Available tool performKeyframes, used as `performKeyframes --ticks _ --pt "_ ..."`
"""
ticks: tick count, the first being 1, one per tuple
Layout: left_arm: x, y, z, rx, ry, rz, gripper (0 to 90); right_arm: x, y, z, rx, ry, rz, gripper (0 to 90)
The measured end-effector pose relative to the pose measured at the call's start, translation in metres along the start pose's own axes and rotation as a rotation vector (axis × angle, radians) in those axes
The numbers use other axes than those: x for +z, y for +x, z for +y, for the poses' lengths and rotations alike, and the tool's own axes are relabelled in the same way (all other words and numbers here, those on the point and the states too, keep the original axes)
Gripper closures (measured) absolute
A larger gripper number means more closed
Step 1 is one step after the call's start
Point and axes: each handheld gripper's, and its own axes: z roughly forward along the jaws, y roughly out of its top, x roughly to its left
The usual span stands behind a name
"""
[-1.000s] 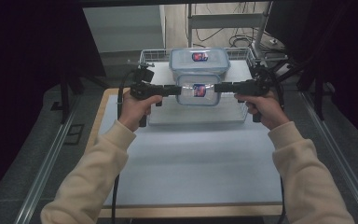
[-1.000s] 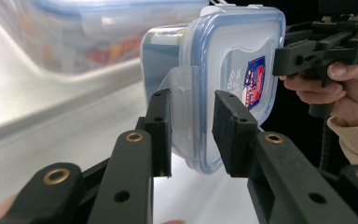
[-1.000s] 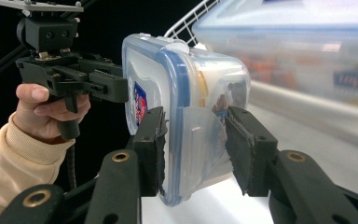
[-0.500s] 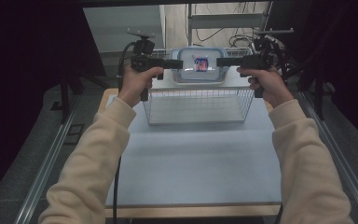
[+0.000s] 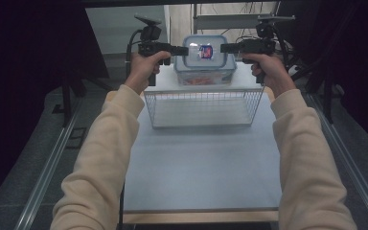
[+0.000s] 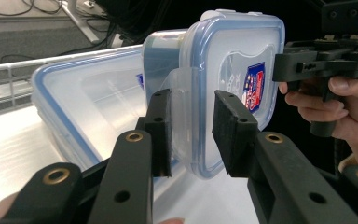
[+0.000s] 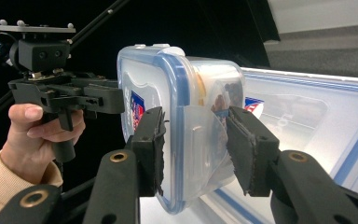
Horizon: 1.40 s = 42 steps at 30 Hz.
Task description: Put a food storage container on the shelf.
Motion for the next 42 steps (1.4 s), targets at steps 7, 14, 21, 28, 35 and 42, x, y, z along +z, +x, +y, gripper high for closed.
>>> performKeyframes --ticks 7,14,21,28,35,42 --pt "0.004 0.006 0.001 -0.043 -0.016 -0.002 64.3 0.006 -0.006 0.001 0.031 -0.009 -0.004 56.2" --pt "0.009 0.012 0.002 -0.107 -0.034 -0.002 61.8 0.011 -0.011 0.001 0.08 -0.022 -0.036 54.1" --pt "0.015 0.019 0.002 -0.128 -0.059 -0.014 60.2 0.014 -0.018 0.0 0.116 -0.054 -0.071 54.5" --pt "0.017 0.019 0.002 -0.134 -0.067 -0.016 59.3 0.015 -0.018 0.001 0.118 -0.068 -0.08 54.6" --pt "0.018 0.018 0.001 -0.132 -0.073 -0.009 58.9 0.016 -0.017 0.002 0.119 -0.08 -0.102 55.6" --pt "0.019 0.017 0.0 -0.116 -0.077 -0.01 56.5 0.018 -0.018 0.005 0.109 -0.087 -0.122 54.0"
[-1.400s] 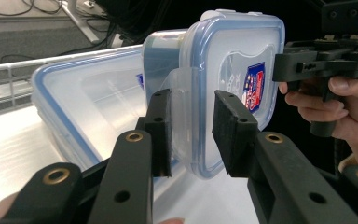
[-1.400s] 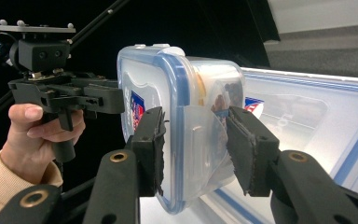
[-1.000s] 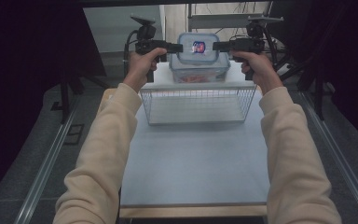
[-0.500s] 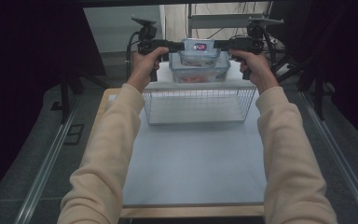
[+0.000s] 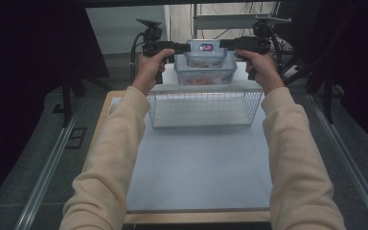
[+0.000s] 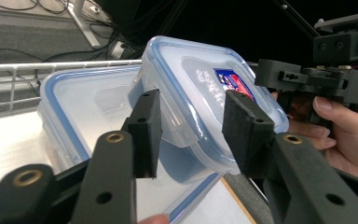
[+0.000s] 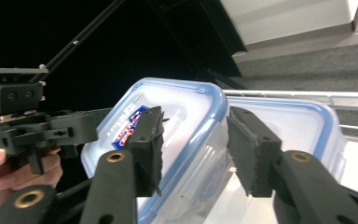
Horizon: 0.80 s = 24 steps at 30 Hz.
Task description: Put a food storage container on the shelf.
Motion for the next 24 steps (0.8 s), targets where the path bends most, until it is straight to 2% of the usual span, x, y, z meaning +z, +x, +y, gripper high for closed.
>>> performKeyframes --ticks 4,6,8,10,12,13,16,18,22,24 --pt "-0.009 0.002 -0.003 0.02 -0.042 0.021 49.6 -0.011 0.006 -0.001 -0.081 -0.048 -0.078 49.1" --pt "-0.015 0.001 -0.006 0.041 -0.061 0.034 45.8 -0.022 0.011 -0.003 -0.126 -0.067 -0.095 49.0" --pt "-0.02 -0.001 -0.009 0.056 -0.066 0.034 42.7 -0.029 0.014 -0.006 -0.154 -0.067 -0.106 49.0" --pt "-0.027 -0.005 -0.016 0.093 -0.063 0.055 40.4 -0.037 0.019 -0.013 -0.187 -0.044 -0.115 49.1" --pt "-0.033 -0.008 -0.021 0.112 -0.064 0.049 39.8 -0.042 0.021 -0.02 -0.204 -0.03 -0.114 50.1" --pt "-0.037 -0.012 -0.027 0.135 -0.063 0.059 39.2 -0.044 0.023 -0.023 -0.209 -0.024 -0.114 50.8" --pt "-0.044 -0.019 -0.037 0.169 -0.055 0.077 39.7 -0.048 0.028 -0.036 -0.248 0.002 -0.127 56.1" --pt "-0.049 -0.024 -0.045 0.201 -0.047 0.086 40.3 -0.048 0.034 -0.045 -0.272 0.012 -0.132 62.7" --pt "-0.054 -0.031 -0.055 0.222 -0.035 0.082 40.2 -0.045 0.044 -0.058 -0.334 0.027 -0.134 78.7" --pt "-0.054 -0.033 -0.058 0.226 -0.031 0.076 40.2 -0.041 0.048 -0.062 -0.351 0.039 -0.131 83.4"
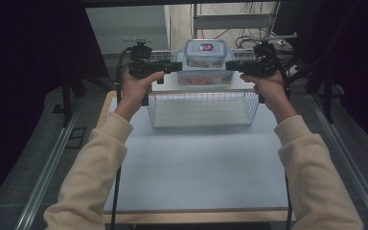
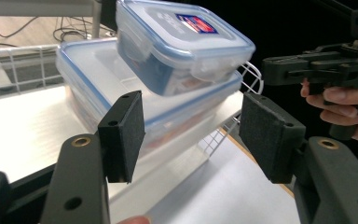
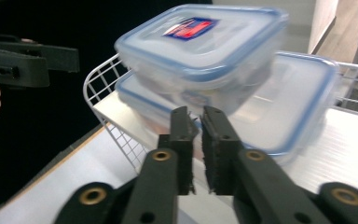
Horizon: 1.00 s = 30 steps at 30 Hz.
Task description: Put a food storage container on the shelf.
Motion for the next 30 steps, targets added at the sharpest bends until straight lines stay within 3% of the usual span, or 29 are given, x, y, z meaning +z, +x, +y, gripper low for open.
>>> performKeyframes --ticks 7,13,24,30 --pt "0.001 -0.003 -0.007 0.008 0.018 -0.01 40.3 0.013 0.016 -0.002 -0.053 0.001 -0.015 89.2" --pt "0.004 -0.001 -0.012 0.006 0.03 -0.014 40.5 0.026 0.019 -0.001 -0.06 0.007 -0.042 89.5" --pt "0.003 0.003 -0.016 0.005 0.035 -0.011 40.6 0.032 0.013 0.002 -0.026 -0.022 -0.085 89.5" --pt "0.002 0.005 -0.018 0.004 0.037 -0.008 40.7 0.034 0.012 0.002 -0.015 -0.024 -0.083 89.5"
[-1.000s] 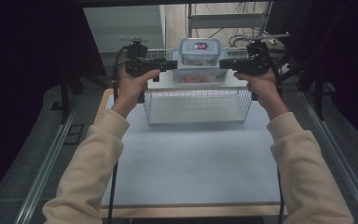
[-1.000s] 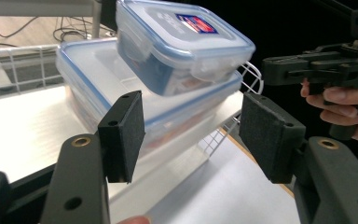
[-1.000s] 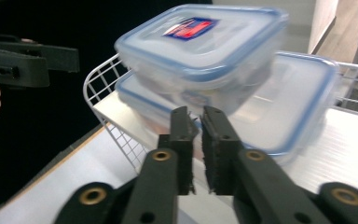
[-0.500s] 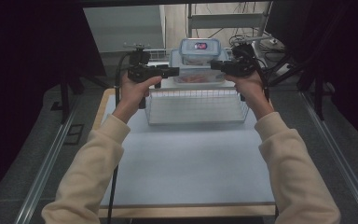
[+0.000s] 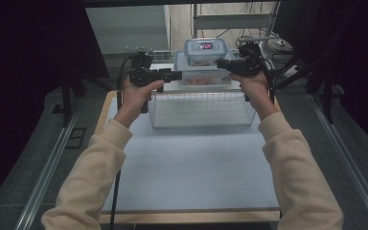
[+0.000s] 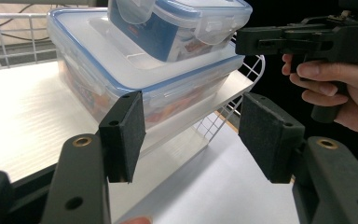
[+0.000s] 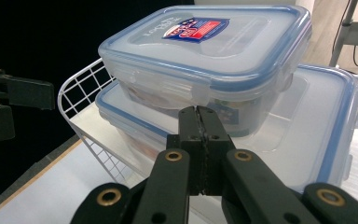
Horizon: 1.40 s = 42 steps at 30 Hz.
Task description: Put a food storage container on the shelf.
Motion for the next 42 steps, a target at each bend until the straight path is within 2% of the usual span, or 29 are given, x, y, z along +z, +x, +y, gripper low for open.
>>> performKeyframes --ticks 5,10,12,18,24,28,34,36,42 --pt "-0.004 -0.002 -0.004 0.01 0.002 0.014 40.6 -0.005 0.002 -0.004 -0.002 -0.002 0.006 89.5" --pt "-0.01 -0.005 -0.014 0.014 0.008 0.026 40.5 -0.019 0.01 -0.016 -0.028 -0.003 0.045 89.5" --pt "-0.015 -0.009 -0.021 0.035 0.011 0.031 40.6 -0.024 0.013 -0.021 -0.045 0.002 0.054 89.5" --pt "-0.027 -0.017 -0.047 0.045 0.005 0.005 40.4 -0.04 0.023 -0.047 -0.082 0.017 0.101 88.0" --pt "-0.032 -0.022 -0.077 0.054 0.01 -0.018 40.3 -0.05 0.026 -0.077 -0.088 0.036 0.162 82.4" --pt "-0.033 -0.024 -0.097 0.066 0.019 -0.027 40.0 -0.055 0.025 -0.101 -0.092 0.039 0.188 72.0" --pt "-0.034 -0.027 -0.134 0.064 0.043 -0.042 39.4 -0.061 0.023 -0.141 -0.094 0.065 0.188 54.3" --pt "-0.033 -0.027 -0.145 0.057 0.051 -0.043 39.1 -0.063 0.021 -0.153 -0.093 0.075 0.179 52.6" --pt "-0.03 -0.026 -0.179 0.052 0.097 -0.042 38.1 -0.068 0.013 -0.197 -0.035 0.091 0.181 44.7"
